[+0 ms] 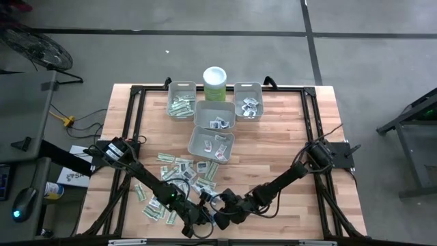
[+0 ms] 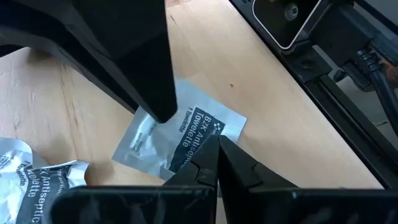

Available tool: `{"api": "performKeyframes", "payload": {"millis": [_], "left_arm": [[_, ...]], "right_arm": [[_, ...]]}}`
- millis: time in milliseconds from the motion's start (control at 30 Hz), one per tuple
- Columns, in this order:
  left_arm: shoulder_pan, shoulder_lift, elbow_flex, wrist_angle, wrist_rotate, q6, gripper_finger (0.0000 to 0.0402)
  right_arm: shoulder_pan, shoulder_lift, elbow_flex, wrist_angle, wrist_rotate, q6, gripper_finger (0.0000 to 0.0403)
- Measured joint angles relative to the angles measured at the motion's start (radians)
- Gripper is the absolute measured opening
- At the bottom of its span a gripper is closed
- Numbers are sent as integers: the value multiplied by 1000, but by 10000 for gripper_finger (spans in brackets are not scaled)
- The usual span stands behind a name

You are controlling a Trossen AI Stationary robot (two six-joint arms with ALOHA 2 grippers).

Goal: Pick & Place First Aid Supplies
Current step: Put the towelette pack into the right bin

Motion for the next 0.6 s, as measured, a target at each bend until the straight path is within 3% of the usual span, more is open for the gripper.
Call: {"api": "performKeyframes", "payload": {"millis": [133, 400, 600], "left_arm": [[0, 0, 0, 0, 4, 0, 0], [0, 0, -1, 4, 4, -8, 5], [0, -6, -2, 9, 7, -8, 35]], "right_arm": [[0, 1, -1, 1, 0, 0, 6], [0, 2, -2, -2, 1, 12, 4], [0, 2, -3, -3, 5, 16, 2]]}}
